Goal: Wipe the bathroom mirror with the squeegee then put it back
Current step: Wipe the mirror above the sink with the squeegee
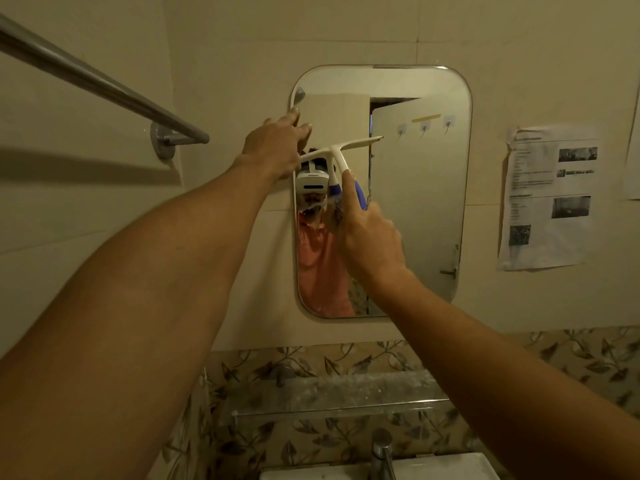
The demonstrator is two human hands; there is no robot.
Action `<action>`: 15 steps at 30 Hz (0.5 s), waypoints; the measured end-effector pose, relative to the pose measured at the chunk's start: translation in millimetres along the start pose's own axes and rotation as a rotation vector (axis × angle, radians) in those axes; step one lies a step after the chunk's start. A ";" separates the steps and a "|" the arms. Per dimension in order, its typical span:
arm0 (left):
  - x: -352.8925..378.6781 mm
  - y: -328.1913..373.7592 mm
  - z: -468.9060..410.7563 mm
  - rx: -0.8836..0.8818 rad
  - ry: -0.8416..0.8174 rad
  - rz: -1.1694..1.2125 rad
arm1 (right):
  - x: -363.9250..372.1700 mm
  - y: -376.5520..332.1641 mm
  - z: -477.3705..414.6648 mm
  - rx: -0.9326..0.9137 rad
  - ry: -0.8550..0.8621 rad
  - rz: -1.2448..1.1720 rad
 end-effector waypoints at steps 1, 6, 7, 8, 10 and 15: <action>-2.2 2.7 1.4 -0.001 0.004 -0.037 | 2.3 1.4 5.2 0.004 -0.006 0.011; -4.5 10.2 4.8 0.006 -0.055 -0.163 | 13.9 10.7 34.1 0.022 -0.058 0.016; -5.3 11.0 5.3 0.005 -0.063 -0.173 | 17.5 14.1 42.4 0.030 -0.073 0.017; -5.6 11.5 5.9 0.003 -0.070 -0.175 | 22.1 18.2 51.4 0.036 -0.087 0.023; -5.5 12.3 6.3 -0.004 -0.086 -0.171 | 30.2 26.4 68.6 0.042 -0.110 0.038; -5.7 15.9 6.5 -0.005 -0.124 -0.192 | 43.5 42.5 99.4 0.057 -0.155 0.060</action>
Point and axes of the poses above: each hand's wrist, its own z-axis away from the middle knuckle, its own x-axis out of the palm, y = z × x, the point moved 9 cm from there along -z, towards the middle knuckle, and after that the axes turned 8 degrees about x, right-handed, at the moved point
